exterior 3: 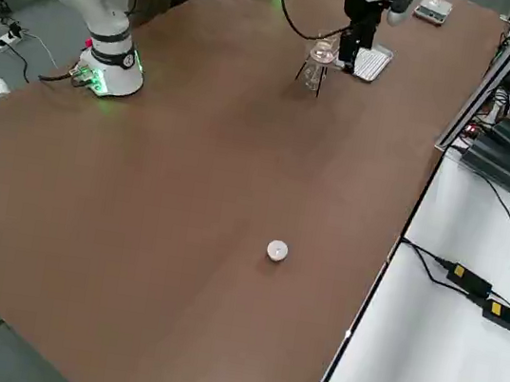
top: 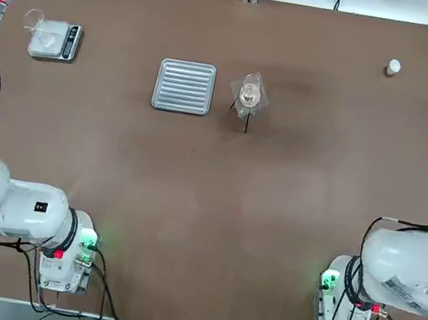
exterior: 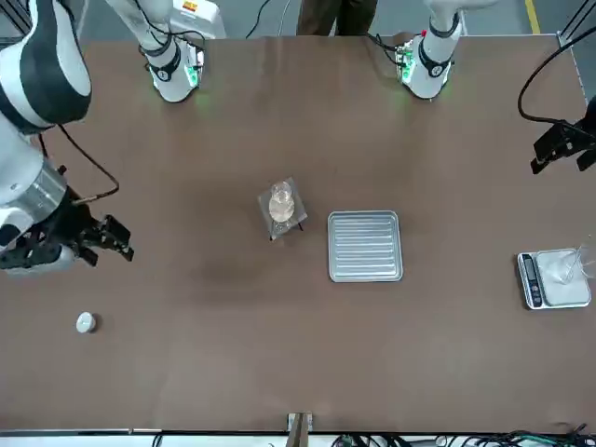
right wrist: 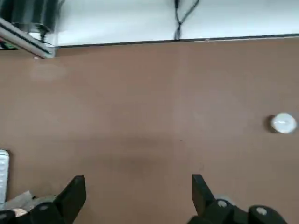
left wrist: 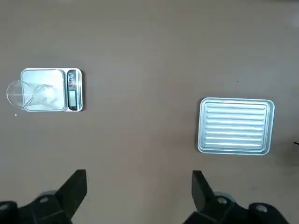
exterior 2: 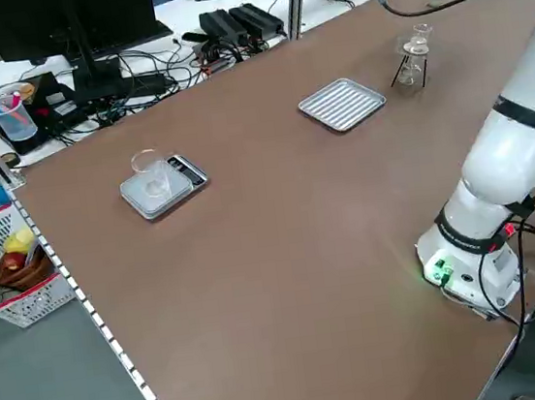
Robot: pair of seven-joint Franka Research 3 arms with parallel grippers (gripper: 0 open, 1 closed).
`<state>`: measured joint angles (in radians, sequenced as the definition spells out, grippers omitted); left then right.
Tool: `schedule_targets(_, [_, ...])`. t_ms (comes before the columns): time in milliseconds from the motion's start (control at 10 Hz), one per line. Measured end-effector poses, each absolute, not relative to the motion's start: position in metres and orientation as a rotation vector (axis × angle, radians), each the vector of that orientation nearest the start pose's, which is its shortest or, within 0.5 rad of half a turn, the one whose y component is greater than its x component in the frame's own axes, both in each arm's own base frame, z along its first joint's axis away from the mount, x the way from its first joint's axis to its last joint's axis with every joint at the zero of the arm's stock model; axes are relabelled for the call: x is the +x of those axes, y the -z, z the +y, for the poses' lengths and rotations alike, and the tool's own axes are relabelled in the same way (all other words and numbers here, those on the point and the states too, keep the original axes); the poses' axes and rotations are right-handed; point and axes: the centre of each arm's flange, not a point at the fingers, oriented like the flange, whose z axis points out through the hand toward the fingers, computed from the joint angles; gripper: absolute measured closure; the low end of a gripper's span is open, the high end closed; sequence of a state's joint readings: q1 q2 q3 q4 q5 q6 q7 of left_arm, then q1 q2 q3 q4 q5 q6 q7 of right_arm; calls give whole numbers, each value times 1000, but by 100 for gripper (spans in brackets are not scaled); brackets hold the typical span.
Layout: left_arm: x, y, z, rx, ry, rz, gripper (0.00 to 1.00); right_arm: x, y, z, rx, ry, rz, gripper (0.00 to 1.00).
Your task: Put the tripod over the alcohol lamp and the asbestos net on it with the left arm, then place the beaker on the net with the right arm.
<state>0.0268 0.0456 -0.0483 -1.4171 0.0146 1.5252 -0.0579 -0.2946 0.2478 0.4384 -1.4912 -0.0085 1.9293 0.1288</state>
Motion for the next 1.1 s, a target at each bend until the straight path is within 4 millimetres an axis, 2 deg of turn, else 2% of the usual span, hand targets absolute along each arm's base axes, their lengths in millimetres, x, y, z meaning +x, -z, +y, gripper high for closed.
schedule_targets(200, [564,-667,-10,-3130,99,-58,1,640,-582,32,-3063,256,90,0])
schedule_targets(400, [564,-667,-11,-3130,99,-55,1,620,-605,17,-3099,214,138,0])
schedule_targets(800, [564,-667,-10,-3130,99,-57,1,568,-646,30,-3137,153,72,0])
schedule_targets(900, [564,-667,-10,-3130,99,-58,1,562,-649,32,-3137,153,60,0])
schedule_targets(1100, [564,-667,-12,-3130,99,-53,1,560,-642,38,-3139,139,37,0])
